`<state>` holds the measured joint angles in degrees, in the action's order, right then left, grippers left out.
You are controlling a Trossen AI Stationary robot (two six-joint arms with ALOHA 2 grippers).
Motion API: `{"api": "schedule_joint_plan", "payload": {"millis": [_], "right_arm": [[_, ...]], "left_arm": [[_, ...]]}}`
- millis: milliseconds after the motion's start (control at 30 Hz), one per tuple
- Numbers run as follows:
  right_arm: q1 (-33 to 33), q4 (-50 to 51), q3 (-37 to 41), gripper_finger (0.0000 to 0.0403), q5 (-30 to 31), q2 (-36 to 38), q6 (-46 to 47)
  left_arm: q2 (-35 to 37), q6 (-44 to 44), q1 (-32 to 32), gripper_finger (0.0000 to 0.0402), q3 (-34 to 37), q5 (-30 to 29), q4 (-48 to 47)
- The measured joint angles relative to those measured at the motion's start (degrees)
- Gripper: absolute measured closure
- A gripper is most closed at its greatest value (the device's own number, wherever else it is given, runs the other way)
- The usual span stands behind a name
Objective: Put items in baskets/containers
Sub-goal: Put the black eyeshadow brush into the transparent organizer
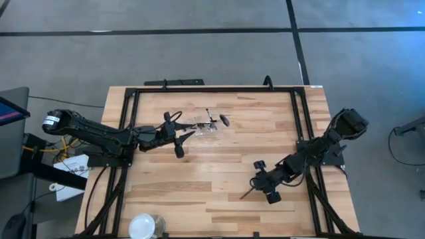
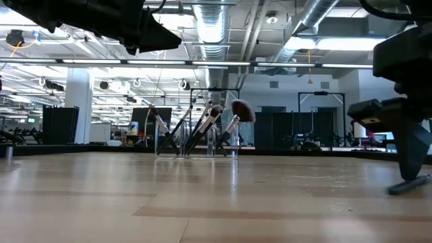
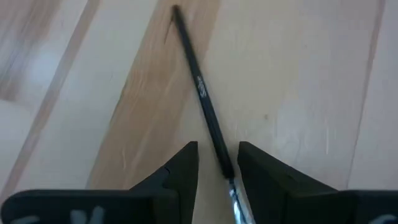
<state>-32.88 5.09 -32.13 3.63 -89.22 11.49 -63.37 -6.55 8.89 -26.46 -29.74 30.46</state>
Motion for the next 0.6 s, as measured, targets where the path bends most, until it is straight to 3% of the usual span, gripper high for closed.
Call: {"api": "schedule_joint_plan", "payload": {"millis": [133,300,367,600], "right_arm": [[-0.1,-1.0,0.0,0.0309,2.5,-1.9,0.4],[0.5,-5.7,0.5,0.0383,4.1,-2.1,0.5],[0.9,-9.5,0.7,0.0392,4.5,-2.9,0.5],[3.5,-30.2,0.4,0.0392,9.9,-13.6,-1.3]], "left_arm": [[0.0,0.0,0.0,0.0271,0.0,0.0,0.0],[0.0,1.3,0.0,0.0271,0.0,0.0,0.0],[0.0,3.4,0.0,0.0271,0.0,0.1,0.0],[-2.1,8.0,0.1,0.0271,0.0,12.1,0.1]]}}
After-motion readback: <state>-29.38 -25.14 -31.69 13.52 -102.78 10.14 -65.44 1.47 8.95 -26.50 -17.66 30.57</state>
